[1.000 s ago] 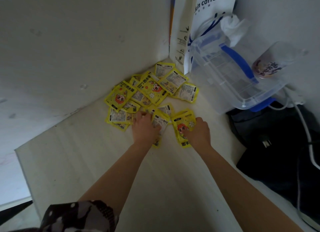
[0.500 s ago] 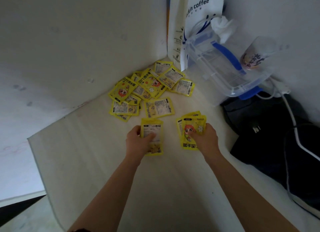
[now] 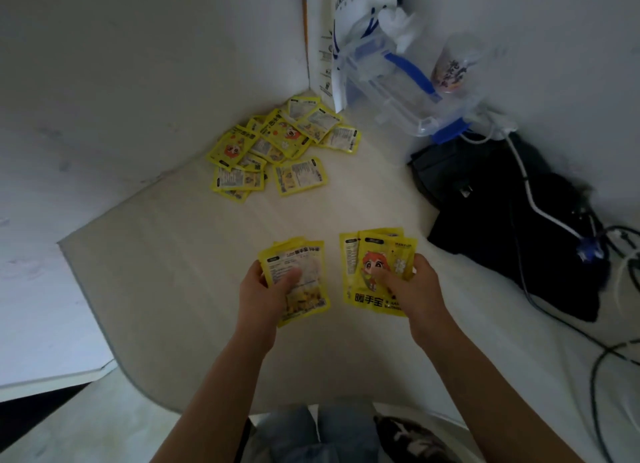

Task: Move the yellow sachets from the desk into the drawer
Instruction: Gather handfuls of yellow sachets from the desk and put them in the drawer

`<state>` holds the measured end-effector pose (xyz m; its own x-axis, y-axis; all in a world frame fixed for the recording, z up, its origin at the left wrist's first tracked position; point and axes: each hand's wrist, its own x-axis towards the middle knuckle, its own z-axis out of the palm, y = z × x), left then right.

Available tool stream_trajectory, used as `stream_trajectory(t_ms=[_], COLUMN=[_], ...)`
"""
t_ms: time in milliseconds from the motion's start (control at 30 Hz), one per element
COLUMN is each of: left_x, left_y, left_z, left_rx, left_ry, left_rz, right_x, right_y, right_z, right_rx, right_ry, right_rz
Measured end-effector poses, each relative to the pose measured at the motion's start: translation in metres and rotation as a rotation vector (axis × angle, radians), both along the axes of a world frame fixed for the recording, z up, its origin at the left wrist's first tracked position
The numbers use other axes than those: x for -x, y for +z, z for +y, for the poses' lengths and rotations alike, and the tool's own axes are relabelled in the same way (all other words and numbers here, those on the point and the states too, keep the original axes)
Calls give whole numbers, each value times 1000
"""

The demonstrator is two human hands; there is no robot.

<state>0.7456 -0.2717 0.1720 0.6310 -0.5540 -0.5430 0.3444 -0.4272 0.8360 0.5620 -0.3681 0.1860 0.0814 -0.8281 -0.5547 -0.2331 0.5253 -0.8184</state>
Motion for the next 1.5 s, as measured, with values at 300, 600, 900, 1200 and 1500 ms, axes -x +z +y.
stream_trajectory(t_ms=[300,600,900,1200,1500], left_x=[22,52,126,251,421], left_y=[-2,-5,6,8,-13], left_z=[79,170,219,274,368], left_rx=[60,14,-3,8,-24], left_ry=[-168,-405,-667,-943,-1102], left_rz=[53,-12,-33,21,67], right_x=[30,68,145,253,401], right_y=[0,-2,5,1,-6], right_z=[106,253,371,482,600], right_rx=[52,38,1,11,16], right_ry=[-139,-355,-646,-938,-1064], right_rz=[55,91,72,13,29])
